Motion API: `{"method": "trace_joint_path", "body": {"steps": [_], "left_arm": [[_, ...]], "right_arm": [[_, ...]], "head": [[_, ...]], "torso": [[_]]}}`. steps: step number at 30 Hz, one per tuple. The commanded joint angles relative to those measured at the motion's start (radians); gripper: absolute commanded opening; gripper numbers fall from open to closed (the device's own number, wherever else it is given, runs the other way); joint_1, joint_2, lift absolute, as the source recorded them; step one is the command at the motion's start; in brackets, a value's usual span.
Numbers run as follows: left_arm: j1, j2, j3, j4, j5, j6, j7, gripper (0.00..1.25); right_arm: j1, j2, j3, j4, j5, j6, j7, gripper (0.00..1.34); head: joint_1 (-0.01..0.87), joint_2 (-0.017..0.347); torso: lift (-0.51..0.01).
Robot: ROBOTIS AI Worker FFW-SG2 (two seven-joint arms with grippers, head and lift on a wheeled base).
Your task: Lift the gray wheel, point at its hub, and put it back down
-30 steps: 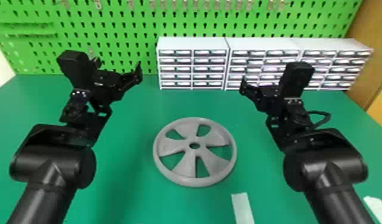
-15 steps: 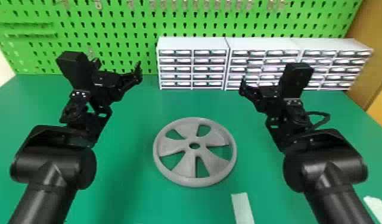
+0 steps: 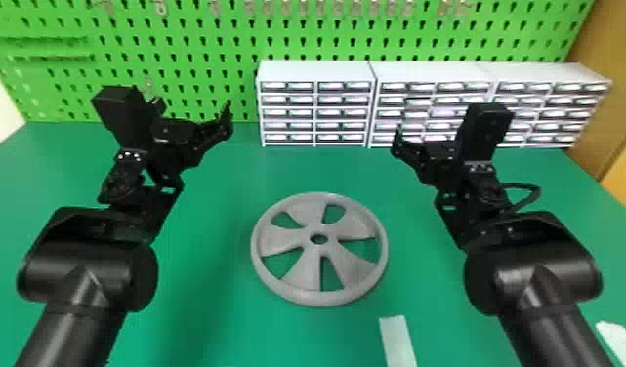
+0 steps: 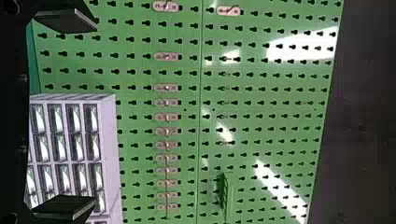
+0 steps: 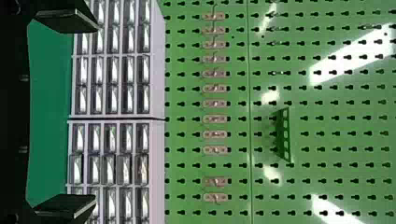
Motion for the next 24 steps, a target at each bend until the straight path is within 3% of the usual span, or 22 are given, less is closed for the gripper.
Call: {"method": "trace_joint_path", "body": {"steps": [1, 24], "left_arm": [[0.001, 0.000, 0.001, 0.000, -0.001, 0.001, 0.000, 1.25], [0.001, 0.000, 0.004, 0.000, -0.002, 0.006, 0.000, 1.25]], "right_arm": [[0.000, 0.000, 0.000, 0.000, 0.000, 0.000, 0.000, 1.31], [0.000, 0.000, 0.000, 0.001, 0.000, 0.000, 0.000, 1.31]], "head": [[0.692, 0.048], [0.692, 0.048]], "torso": [[-0.088], [-0.088]]}}
